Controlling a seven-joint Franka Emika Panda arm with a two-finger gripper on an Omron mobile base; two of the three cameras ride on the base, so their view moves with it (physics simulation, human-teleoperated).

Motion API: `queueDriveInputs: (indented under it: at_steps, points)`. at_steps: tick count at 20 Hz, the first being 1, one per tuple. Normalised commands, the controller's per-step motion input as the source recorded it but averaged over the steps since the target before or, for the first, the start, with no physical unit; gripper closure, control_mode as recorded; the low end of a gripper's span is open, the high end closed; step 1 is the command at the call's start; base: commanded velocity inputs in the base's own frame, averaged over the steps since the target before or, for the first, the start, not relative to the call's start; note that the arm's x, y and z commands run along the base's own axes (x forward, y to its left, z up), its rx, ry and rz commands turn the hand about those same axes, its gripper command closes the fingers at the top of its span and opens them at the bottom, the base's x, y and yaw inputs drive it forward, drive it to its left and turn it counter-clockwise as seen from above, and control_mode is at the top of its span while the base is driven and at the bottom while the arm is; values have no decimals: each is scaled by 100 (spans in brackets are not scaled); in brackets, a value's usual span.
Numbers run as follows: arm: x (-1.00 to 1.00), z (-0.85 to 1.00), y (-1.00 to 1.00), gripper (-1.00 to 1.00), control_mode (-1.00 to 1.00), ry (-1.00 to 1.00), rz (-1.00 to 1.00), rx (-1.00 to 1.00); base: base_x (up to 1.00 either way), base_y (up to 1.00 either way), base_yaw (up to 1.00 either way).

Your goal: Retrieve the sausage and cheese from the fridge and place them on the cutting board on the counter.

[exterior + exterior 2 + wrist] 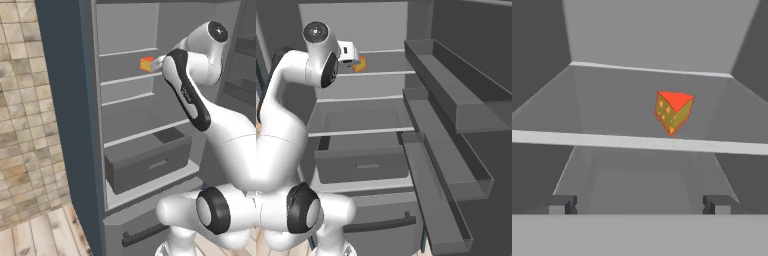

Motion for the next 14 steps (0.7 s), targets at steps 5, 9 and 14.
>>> queueDriveInputs:
  at_steps: [5,9,14]
  points:
    - [45,6,-7,-100,-100,0,0,0,0,0,0]
    - [29,2,0,-100,-100,0,0,0,0,0,0]
    - [36,0,0,-100,-100,0,0,0,0,0,0]
